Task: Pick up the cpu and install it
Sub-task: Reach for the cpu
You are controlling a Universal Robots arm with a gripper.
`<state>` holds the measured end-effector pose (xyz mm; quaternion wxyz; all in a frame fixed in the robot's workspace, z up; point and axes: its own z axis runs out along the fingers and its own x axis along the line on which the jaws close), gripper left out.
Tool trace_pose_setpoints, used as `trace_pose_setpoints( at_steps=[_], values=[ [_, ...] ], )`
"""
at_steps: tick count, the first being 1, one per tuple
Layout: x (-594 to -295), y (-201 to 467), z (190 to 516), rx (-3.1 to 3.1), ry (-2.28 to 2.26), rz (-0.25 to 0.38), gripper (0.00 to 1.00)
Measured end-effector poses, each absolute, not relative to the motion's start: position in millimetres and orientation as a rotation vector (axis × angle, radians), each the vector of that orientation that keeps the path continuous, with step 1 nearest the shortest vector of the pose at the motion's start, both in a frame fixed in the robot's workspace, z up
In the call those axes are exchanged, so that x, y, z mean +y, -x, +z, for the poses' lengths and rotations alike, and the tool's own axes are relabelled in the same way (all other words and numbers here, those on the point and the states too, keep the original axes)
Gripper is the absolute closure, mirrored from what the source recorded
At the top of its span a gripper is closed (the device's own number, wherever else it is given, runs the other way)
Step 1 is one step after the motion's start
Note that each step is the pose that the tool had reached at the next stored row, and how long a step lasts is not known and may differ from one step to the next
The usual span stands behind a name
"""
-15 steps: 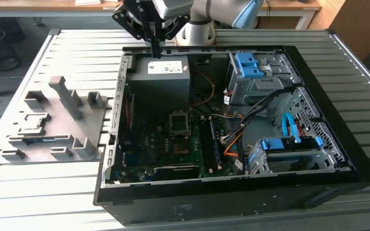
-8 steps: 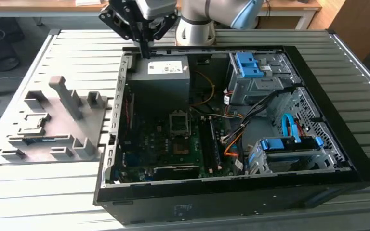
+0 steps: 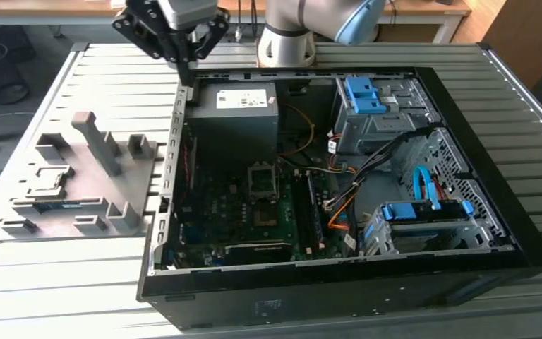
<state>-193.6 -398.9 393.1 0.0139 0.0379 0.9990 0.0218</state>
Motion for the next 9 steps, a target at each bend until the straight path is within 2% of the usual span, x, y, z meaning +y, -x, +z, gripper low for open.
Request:
trace_pose_setpoints(
  at_steps=[9],
  values=[
    [-399, 233, 393, 3.11, -0.118, 0.068, 0.9]
  ],
)
